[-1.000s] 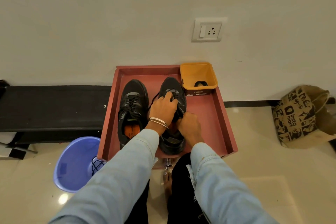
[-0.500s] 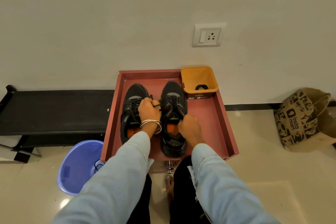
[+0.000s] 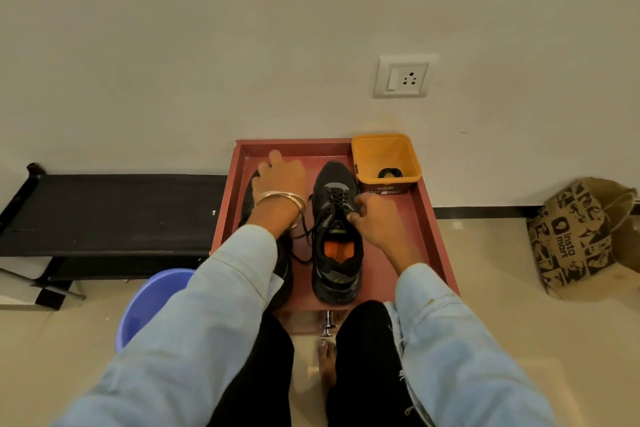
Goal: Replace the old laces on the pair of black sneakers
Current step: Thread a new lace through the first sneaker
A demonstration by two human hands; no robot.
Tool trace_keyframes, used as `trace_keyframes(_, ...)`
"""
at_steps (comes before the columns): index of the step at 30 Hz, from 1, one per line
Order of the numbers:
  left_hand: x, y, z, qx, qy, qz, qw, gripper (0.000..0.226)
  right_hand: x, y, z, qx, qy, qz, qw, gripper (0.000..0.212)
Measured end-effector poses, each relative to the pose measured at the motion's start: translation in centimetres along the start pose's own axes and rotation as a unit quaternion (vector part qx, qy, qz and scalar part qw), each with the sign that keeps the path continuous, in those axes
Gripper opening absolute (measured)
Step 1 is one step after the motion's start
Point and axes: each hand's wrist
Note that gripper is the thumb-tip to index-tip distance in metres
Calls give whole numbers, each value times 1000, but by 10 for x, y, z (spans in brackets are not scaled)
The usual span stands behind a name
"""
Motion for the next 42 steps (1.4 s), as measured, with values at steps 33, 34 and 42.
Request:
trace_keyframes(33,97,-37,29,-63,-100,-78,990,31,39,1,-15,-107,-244,119,956,20)
trace_keyframes(34,97,-37,29,-68,-102,-77,989,31,41,0,-14,-119,-205,140,961,18)
trace_keyframes(42,97,-39,30,-69,-100,-63,991,30,7,-23,-10,147,663,149,719,19)
Point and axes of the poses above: each hand's wrist, its own y-axis towards the middle knuckle, its own x-axis out of the palm, z = x × y, and after that the axes turned 7 degrees about x, right-handed
